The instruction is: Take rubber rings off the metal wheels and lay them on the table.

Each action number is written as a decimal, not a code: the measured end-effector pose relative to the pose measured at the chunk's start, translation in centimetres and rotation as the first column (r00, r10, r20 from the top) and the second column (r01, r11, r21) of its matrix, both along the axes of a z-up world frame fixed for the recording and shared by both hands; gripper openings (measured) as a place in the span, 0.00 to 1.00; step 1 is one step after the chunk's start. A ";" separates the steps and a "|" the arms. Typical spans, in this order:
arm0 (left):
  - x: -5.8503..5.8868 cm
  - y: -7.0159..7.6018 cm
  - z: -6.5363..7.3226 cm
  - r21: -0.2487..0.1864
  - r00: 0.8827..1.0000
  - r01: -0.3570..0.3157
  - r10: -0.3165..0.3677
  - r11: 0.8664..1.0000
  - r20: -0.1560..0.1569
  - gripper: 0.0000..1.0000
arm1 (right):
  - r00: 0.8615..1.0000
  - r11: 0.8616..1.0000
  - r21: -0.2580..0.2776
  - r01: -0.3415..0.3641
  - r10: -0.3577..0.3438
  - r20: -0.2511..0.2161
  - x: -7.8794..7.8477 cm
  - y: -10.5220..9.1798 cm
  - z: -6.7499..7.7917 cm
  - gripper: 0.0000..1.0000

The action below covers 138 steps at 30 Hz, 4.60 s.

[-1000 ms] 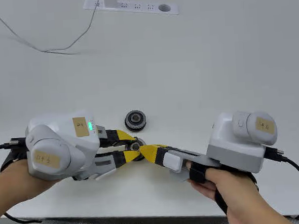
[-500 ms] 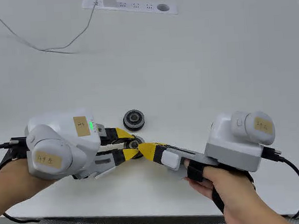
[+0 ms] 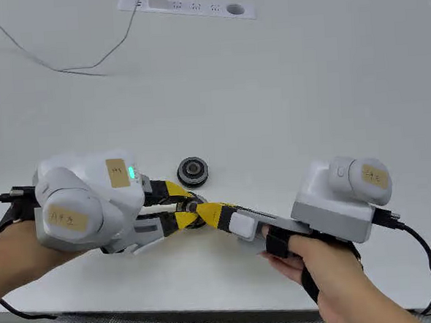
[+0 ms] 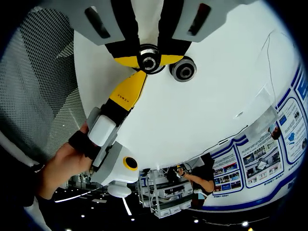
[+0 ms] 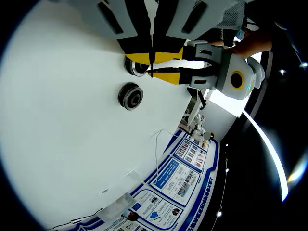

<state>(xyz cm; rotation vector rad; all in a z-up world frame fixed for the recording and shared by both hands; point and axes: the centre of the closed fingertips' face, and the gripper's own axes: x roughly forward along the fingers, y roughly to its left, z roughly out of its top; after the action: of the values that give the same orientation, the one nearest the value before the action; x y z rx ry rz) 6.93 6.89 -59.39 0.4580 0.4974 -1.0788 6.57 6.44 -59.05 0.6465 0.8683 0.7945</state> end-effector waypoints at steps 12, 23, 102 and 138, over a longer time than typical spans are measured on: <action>0.0 -0.5 1.7 -0.046 1.000 -0.019 0.019 0.999 0.005 0.19 | 1.000 1.000 0.001 0.025 -0.025 -0.007 0.3 -0.6 0.2 0.01; 0.9 0.1 3.1 -0.091 0.997 -0.066 0.069 0.994 0.027 0.27 | 0.994 0.993 0.027 0.113 -0.113 -0.003 2.1 -2.4 1.2 0.01; -0.1 -0.7 -0.2 0.009 1.000 0.028 -0.028 1.000 -0.002 0.18 | 0.997 0.999 0.045 0.007 -0.010 0.077 0.3 -2.2 1.1 0.43; 0.0 -0.7 -0.6 0.001 0.999 0.032 -0.032 0.999 -0.036 0.14 | 0.999 0.996 0.073 -0.046 0.044 0.030 -0.7 0.1 0.5 0.56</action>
<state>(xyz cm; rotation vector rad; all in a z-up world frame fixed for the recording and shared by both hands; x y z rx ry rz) 6.94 6.20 -59.94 0.4499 0.5236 -1.1193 5.84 6.49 -58.56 0.6808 0.8328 0.8780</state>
